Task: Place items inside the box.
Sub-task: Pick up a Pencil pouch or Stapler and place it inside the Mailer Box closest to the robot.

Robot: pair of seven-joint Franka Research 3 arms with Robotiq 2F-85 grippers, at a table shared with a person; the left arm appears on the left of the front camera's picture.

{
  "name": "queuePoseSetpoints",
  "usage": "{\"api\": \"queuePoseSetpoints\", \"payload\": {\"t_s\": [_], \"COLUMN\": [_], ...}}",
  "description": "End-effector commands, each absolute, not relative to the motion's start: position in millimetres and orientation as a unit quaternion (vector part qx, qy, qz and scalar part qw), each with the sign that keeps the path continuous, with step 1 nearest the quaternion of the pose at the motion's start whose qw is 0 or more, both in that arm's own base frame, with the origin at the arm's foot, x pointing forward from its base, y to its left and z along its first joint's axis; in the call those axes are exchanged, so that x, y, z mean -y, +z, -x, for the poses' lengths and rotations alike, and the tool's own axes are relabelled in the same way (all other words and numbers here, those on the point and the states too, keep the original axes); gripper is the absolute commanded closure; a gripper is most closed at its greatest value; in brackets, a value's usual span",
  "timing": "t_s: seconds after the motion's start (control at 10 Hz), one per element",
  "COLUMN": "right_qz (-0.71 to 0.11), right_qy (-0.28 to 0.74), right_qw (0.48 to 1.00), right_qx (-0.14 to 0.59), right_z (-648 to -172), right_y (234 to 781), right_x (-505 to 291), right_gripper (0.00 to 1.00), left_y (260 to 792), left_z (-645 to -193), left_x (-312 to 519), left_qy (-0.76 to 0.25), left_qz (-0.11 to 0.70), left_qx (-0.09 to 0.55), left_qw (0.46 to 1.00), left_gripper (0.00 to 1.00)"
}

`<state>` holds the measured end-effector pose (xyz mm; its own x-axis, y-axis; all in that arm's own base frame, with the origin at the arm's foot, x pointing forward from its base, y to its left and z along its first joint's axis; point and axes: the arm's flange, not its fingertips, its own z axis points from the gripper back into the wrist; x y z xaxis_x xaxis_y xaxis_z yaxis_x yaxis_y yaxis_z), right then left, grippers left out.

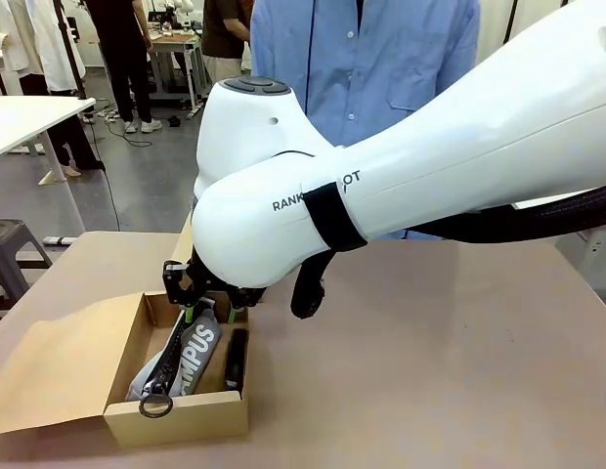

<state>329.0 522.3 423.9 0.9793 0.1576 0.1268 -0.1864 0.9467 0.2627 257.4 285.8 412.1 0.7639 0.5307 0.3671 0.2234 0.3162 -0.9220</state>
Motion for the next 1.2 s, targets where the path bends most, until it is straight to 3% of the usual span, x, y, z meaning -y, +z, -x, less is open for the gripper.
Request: {"api": "queuePoseSetpoints", "payload": {"t_s": [0.0,0.3,0.5,0.8,0.9,1.1], "right_qz": [-0.147,-0.170,-0.210,-0.252,-0.262,-0.355], "right_qy": [0.086,0.080,0.125,0.114,0.064,0.058], "right_qw": [0.984,0.980,0.969,0.960,0.962,0.933], "right_qx": [0.051,0.059,0.024,-0.051,-0.035,-0.004], "right_z": [-326.7,-325.4,-327.6,-333.1,-332.9,-319.4], "right_y": [421.1,429.2,442.7,468.3,473.6,475.8], "right_x": [-518.5,-504.1,-464.0,-322.0,-263.0,-144.6], "right_gripper": [0.00,0.00,0.00,0.00,0.00,0.00], "left_y": [414.0,414.0,414.0,414.0,414.0,414.0], "left_z": [-257.7,-257.7,-257.7,-257.7,-257.7,-257.7], "left_x": [-284.3,-284.3,-284.3,-284.3,-284.3,-284.3], "left_qy": [0.096,0.096,0.096,0.096,0.096,0.096], "left_qz": [0.578,0.578,0.578,0.578,0.578,0.578], "left_qx": [0.339,0.339,0.339,0.339,0.339,0.339], "left_qw": [0.736,0.736,0.736,0.736,0.736,0.736], "left_gripper": [0.00,0.00,0.00,0.00,0.00,0.00]}}
